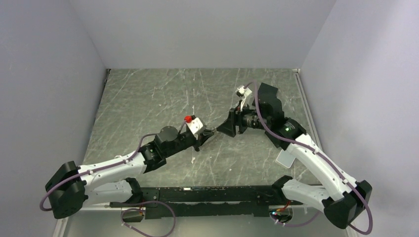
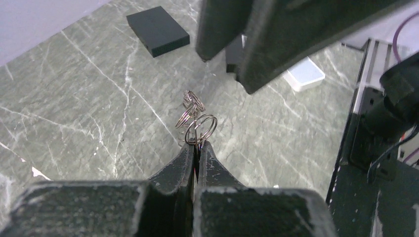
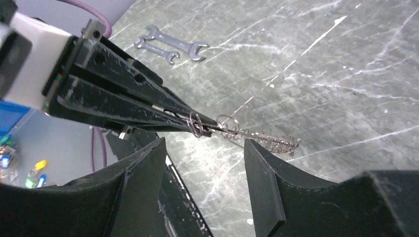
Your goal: Put the keys on the keyring
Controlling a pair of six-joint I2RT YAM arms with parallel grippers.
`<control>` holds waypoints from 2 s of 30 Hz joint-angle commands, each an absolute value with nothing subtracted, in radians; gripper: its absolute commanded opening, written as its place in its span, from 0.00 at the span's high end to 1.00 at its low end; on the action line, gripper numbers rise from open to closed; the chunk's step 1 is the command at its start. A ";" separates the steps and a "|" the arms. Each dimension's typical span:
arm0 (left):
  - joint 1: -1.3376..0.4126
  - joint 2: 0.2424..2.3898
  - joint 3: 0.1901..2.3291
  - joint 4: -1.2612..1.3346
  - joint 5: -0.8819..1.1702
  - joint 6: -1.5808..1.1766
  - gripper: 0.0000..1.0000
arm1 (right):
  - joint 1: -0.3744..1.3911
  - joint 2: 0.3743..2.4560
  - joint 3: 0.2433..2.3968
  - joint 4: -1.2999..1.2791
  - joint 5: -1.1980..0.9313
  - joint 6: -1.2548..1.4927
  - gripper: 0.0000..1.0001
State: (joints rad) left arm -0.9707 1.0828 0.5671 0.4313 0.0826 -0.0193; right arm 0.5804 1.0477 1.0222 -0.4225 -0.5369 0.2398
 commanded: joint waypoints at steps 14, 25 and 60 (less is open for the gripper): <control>-0.905 0.937 0.674 0.366 0.153 -0.273 1.00 | 0.756 0.967 0.885 0.051 -0.393 0.158 0.38; -0.888 0.936 0.674 0.377 0.199 -0.322 1.00 | 0.766 1.003 0.918 0.034 -0.410 0.146 0.38; -0.827 0.997 0.799 0.033 0.255 -0.100 1.00 | 0.795 1.222 1.274 -0.441 -0.499 0.077 1.00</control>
State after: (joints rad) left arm -0.8261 0.9802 0.7368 0.1226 0.2214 -0.2367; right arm 0.7822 1.1923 1.1706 -0.3454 -0.4103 0.0883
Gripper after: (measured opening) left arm 0.032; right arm 0.018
